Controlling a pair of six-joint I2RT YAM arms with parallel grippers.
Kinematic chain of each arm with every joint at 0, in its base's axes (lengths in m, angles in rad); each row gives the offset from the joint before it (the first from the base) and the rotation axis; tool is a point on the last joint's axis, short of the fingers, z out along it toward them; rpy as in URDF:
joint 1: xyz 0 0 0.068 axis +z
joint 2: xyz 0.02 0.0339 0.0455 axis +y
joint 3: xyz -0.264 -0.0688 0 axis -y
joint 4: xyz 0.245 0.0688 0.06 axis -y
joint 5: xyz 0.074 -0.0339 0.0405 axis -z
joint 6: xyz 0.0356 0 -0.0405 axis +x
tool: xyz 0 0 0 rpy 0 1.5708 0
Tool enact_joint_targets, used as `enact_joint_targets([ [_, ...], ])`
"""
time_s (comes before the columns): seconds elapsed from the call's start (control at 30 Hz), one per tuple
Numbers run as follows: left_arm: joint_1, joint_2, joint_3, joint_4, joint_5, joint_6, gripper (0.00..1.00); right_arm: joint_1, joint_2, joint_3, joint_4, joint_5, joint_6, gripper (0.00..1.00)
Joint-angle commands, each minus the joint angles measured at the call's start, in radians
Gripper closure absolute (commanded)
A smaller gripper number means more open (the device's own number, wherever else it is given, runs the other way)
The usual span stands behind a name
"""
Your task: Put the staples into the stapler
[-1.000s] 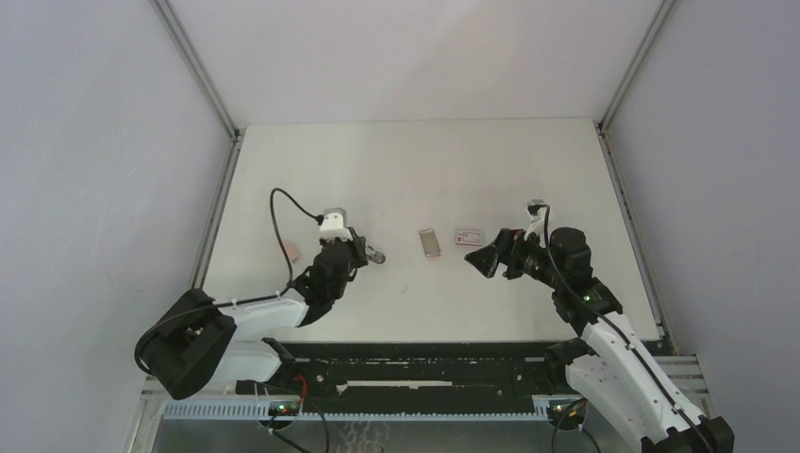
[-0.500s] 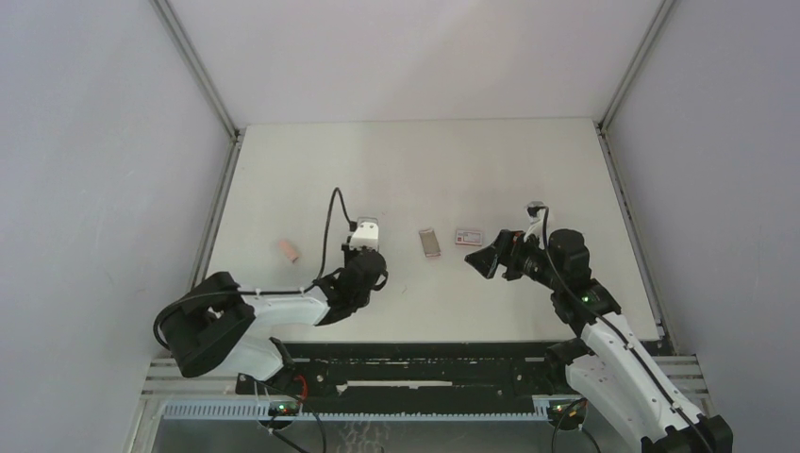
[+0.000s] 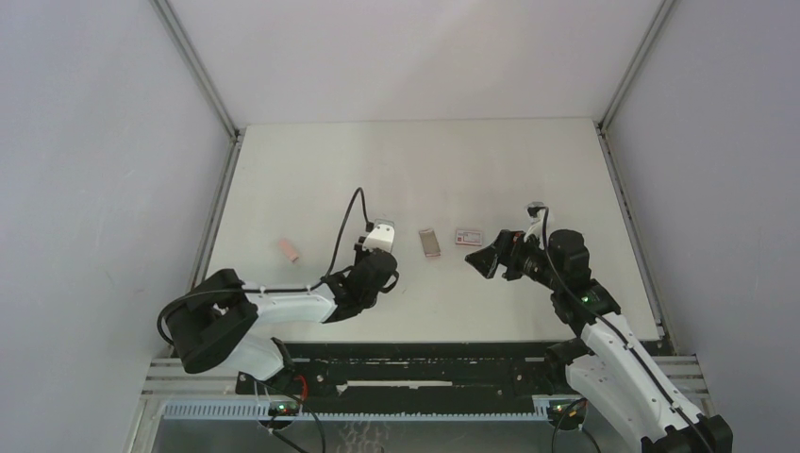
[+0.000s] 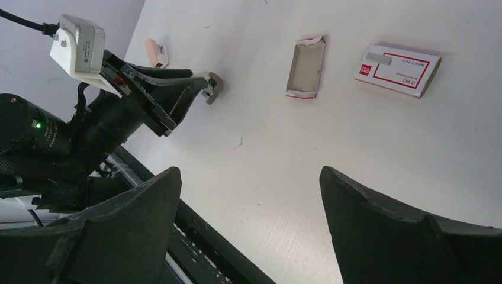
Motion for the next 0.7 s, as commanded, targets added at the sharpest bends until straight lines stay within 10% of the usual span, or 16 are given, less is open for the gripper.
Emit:
enact_joint_targets([
  [0.0,-0.006,-0.009,0.036,0.02,0.113,0.021,0.63,-0.005,-0.012,-0.002,0.037,0.011,0.01,0.14],
  [0.33,0.013,-0.1,0.029,-0.011,0.236,0.019,0.44,-0.005,-0.043,-0.004,0.017,0.014,0.006,0.14],
  [0.67,0.327,-0.05,0.044,0.038,0.857,0.051,0.24,-0.005,-0.044,-0.004,0.036,-0.012,0.012,0.14],
])
